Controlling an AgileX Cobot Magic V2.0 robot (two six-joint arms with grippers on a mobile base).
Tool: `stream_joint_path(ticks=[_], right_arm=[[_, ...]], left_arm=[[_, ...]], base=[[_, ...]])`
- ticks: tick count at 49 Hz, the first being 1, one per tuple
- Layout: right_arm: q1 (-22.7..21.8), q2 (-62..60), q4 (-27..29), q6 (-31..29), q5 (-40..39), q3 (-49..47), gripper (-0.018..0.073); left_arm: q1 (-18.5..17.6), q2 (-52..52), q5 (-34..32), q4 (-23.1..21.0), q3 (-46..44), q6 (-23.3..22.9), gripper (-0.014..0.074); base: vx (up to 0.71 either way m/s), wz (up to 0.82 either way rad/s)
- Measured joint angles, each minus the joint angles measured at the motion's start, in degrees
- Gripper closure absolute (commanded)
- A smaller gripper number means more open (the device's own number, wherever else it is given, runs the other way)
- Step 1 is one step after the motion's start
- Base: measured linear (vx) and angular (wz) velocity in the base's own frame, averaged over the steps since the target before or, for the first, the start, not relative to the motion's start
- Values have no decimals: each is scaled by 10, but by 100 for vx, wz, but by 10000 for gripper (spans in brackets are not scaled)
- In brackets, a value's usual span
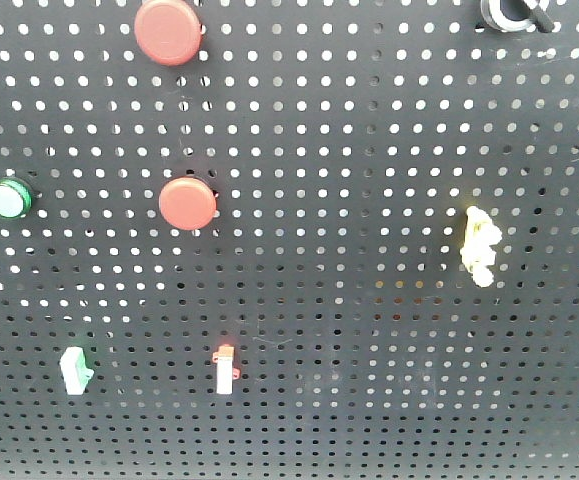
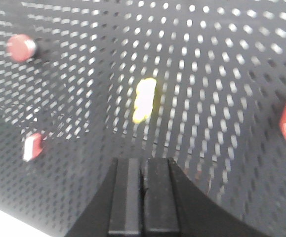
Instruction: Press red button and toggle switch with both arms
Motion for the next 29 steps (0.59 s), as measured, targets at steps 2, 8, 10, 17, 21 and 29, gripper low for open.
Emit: stream_joint_path(ticks=[2, 8, 10, 17, 21, 29], right_arm=[[0, -24, -2, 6, 1, 15, 562], [0, -50, -3, 9, 3, 47, 562], [0, -52, -3, 9, 6, 57, 562], [0, -52, -3, 9, 29, 72, 562], [0, -52, -3, 9, 36, 73, 562], [0, -52, -3, 9, 39, 73, 562]], left_arm=[[0, -30, -1, 0, 15, -2, 595], [0, -90, -2, 0, 41, -2, 595], [0, -102, 1, 0, 45, -2, 595], [0, -111, 29, 0, 49, -2, 595], [0, -111, 43, 0, 49, -2, 595], [0, -111, 55, 0, 49, -2, 595]], base=[[0, 0], [0, 0], [0, 0], [0, 0], [0, 0], [0, 0]])
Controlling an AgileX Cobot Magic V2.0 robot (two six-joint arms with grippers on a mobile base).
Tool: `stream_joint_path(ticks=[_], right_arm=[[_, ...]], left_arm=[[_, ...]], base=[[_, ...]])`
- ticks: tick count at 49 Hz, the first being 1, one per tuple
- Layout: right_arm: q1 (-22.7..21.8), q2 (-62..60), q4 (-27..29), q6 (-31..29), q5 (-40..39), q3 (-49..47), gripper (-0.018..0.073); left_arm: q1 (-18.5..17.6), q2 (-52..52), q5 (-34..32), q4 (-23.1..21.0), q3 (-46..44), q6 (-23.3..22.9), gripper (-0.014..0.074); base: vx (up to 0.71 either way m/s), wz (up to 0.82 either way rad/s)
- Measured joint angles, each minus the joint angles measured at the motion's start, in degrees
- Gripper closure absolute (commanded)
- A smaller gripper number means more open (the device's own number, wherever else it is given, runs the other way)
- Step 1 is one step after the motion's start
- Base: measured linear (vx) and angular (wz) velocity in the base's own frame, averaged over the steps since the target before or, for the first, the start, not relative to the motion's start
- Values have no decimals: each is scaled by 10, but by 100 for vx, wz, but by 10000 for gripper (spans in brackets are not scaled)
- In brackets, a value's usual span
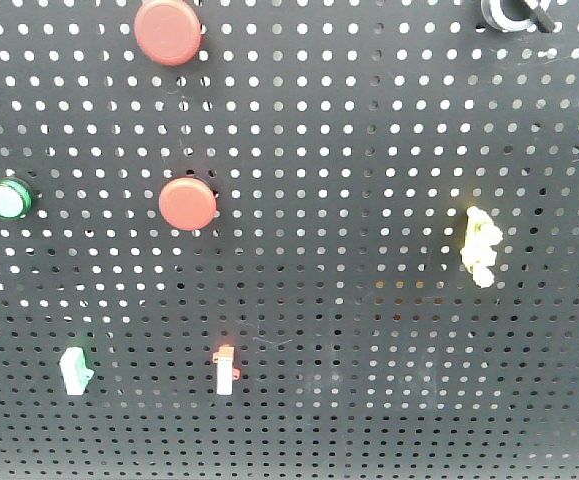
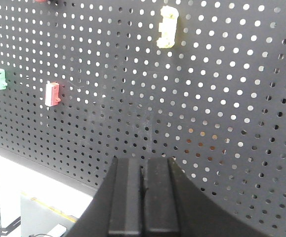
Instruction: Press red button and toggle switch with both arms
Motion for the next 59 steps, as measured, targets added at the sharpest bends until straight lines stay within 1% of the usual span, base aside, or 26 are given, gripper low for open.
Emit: stream_joint_path(ticks=[8, 12, 17, 20, 27, 31, 33, 35, 37, 42, 46, 49, 59], right_arm=[[0, 0, 0, 0, 0, 0, 562], [0, 0, 0, 0, 0, 0, 562], [0, 0, 0, 0, 0, 0, 562], [0, 0, 0, 0, 0, 0, 562], [0, 0, 0, 0, 2, 0, 562], [0, 0, 0, 0, 3, 0, 562], [0, 0, 0, 0, 3, 0, 562], [0, 0, 0, 0, 4, 0, 562], [0, 0, 0, 0, 4, 0, 562], [0, 0, 0, 0, 4, 0, 562], [0, 0, 0, 0, 4, 0, 562], [0, 0, 0, 0, 4, 0, 562], [0, 0, 0, 0, 4, 0, 562]], left_arm=[[0, 0, -1, 0, 1, 0, 595], [4, -2, -19, 21, 12, 8, 595], [34, -20, -86, 52, 44, 13, 595], [63, -28, -147, 65, 78, 14, 595], [111, -29, -238, 73, 175, 8, 595], [119, -29, -287, 74, 223, -14, 595], [120, -29, -314, 75, 237, -36, 595], [120, -29, -334, 81, 239, -52, 595], [120, -29, -355, 98, 239, -69, 595], [120, -29, -379, 142, 240, -108, 595], [120, -29, -389, 159, 240, -128, 595], [120, -29, -390, 165, 240, -136, 595], [120, -29, -390, 167, 240, -139, 595]], base=[[0, 0], [0, 0], [0, 0], [0, 0], [0, 0], [0, 0], [0, 0], [0, 0], [0, 0], [0, 0], [0, 0], [0, 0], [0, 0]])
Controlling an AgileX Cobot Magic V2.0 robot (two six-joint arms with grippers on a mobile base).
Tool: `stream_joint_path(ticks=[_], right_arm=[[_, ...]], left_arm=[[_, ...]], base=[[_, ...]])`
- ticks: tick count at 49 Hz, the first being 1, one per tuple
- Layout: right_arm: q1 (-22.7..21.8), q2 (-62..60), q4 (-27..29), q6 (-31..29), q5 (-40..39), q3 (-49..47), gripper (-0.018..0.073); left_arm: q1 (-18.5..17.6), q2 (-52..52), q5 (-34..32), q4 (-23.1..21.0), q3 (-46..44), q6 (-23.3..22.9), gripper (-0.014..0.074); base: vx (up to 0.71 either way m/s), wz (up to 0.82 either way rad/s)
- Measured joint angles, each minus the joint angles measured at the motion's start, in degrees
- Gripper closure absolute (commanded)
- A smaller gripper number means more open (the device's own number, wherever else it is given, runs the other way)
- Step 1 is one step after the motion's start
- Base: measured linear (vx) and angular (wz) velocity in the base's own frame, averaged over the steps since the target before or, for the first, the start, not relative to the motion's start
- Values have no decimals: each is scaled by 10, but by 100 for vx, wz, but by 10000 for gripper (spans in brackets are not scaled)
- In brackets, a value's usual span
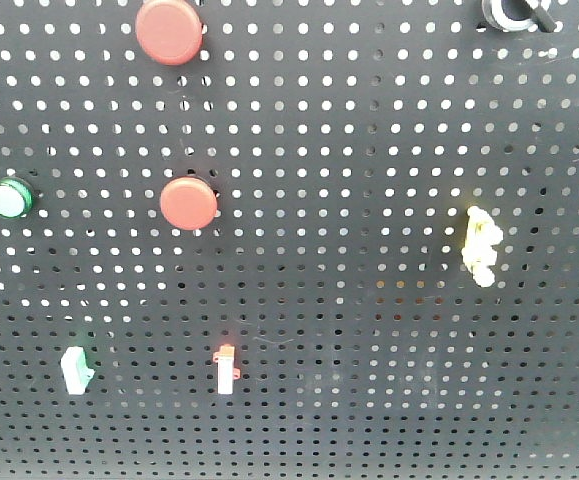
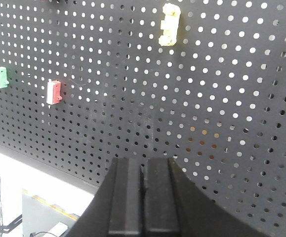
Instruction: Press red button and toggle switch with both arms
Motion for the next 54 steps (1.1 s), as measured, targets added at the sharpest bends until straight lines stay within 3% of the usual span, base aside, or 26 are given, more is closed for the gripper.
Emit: stream_joint_path(ticks=[26, 33, 40, 46, 54], right_arm=[[0, 0, -1, 0, 0, 0, 562], [-3, 0, -65, 19, -5, 10, 562], [-28, 0, -215, 177, -31, 67, 562], [-68, 0, -326, 320, -108, 150, 562], [-104, 0, -356, 404, -194, 231, 562]], left_arm=[[0, 0, 0, 0, 0, -2, 595], [0, 0, 0, 0, 0, -2, 595], [0, 0, 0, 0, 0, -2, 595], [0, 0, 0, 0, 0, -2, 595], [0, 0, 0, 0, 0, -2, 595]], base=[[0, 0], [0, 0], [0, 0], [0, 0], [0, 0]])
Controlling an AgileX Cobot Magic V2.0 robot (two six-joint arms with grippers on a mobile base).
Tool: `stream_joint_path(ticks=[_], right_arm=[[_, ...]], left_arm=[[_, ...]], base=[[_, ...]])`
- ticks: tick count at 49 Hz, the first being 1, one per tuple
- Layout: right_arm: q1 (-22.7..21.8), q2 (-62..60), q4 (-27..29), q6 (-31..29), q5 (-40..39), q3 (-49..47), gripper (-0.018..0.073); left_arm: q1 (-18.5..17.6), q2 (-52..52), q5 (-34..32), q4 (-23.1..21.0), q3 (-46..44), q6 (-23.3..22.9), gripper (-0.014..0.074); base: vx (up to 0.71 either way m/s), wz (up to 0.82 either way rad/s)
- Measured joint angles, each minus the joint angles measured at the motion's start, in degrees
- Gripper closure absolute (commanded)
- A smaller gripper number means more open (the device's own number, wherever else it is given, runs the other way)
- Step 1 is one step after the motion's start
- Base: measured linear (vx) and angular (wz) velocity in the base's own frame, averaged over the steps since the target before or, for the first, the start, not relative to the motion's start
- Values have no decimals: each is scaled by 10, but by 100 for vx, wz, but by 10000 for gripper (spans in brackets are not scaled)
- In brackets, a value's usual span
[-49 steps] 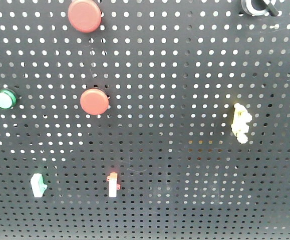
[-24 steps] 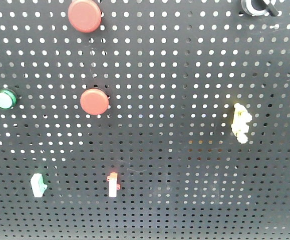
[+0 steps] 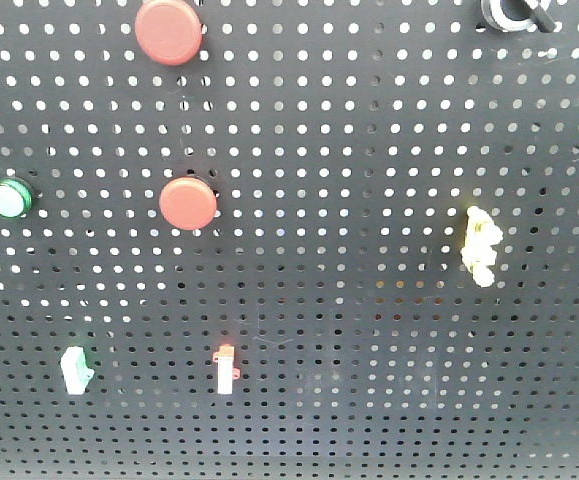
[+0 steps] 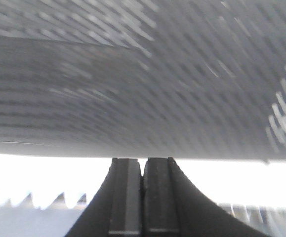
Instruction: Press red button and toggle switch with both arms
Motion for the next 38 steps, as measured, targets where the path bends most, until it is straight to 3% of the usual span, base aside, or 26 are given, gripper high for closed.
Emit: stream_joint_path(ticks=[9, 38], right_arm=[[-9, 0, -4, 26, -45, 7, 562], [-10, 0, -5, 26, -50, 7, 562]], left_arm=[[0, 0, 0, 0, 0, 0, 595], [0, 0, 0, 0, 0, 0, 595]], base=[[0, 0], [0, 0]])
